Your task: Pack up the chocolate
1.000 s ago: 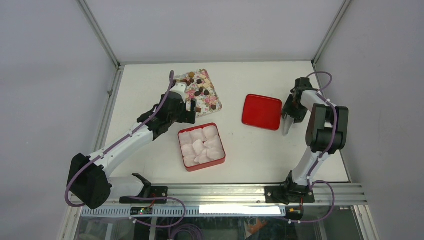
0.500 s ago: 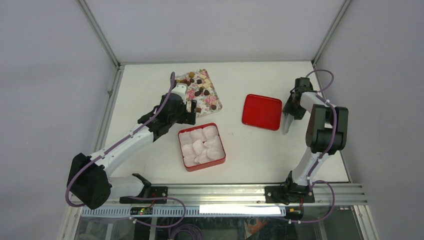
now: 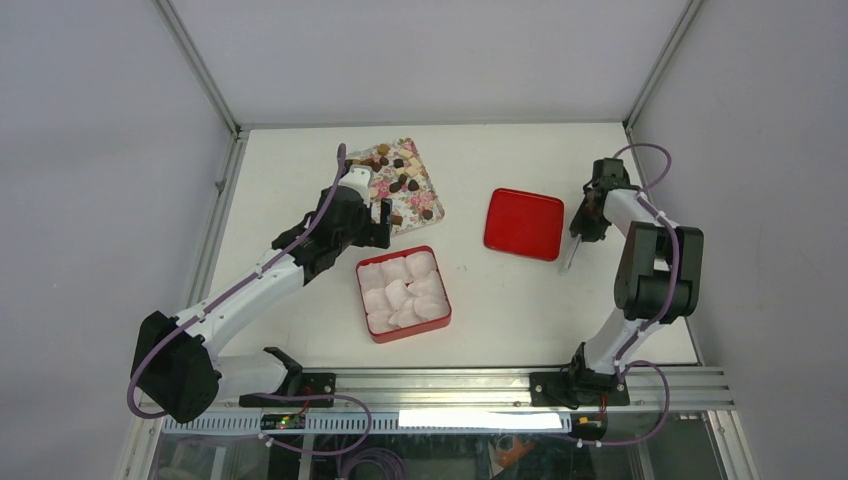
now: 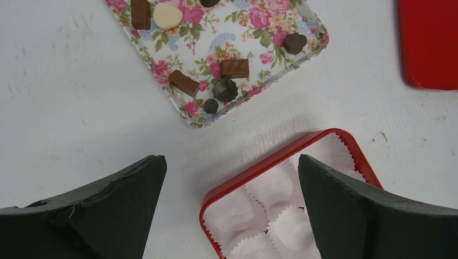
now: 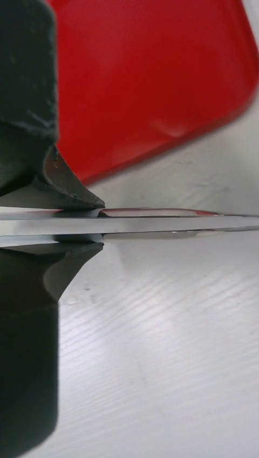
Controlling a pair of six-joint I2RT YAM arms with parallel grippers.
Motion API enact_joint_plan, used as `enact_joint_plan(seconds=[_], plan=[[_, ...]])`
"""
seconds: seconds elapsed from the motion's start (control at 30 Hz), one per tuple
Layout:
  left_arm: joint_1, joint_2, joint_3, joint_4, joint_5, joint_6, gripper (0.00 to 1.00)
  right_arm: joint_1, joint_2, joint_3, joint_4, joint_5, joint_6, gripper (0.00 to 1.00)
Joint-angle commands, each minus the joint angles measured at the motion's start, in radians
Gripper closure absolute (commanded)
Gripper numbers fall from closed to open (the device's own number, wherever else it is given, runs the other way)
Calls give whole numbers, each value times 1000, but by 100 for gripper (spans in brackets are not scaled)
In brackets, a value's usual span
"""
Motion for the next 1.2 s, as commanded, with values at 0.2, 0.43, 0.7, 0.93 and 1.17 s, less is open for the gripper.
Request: enact_joint_plan(seconds=[0.2,0.43,0.7,0.93,1.17], plan=[[208,51,136,-147,130,-147,1,221,-172,375,-436,-199,-65,100],[287,97,190,-218,129,-189,1,531,121,782,-765,-254,-142,95],[340,222,291,-297,78,-255,1,696,374,1089,-862,-235,-123,88],[361,494,518,-400,160,-271,1,730,486,1228,-904,-198,-105,82],[361,653,618,-399,134,-313,17,741,457,1185,-856,-202,-98,79]])
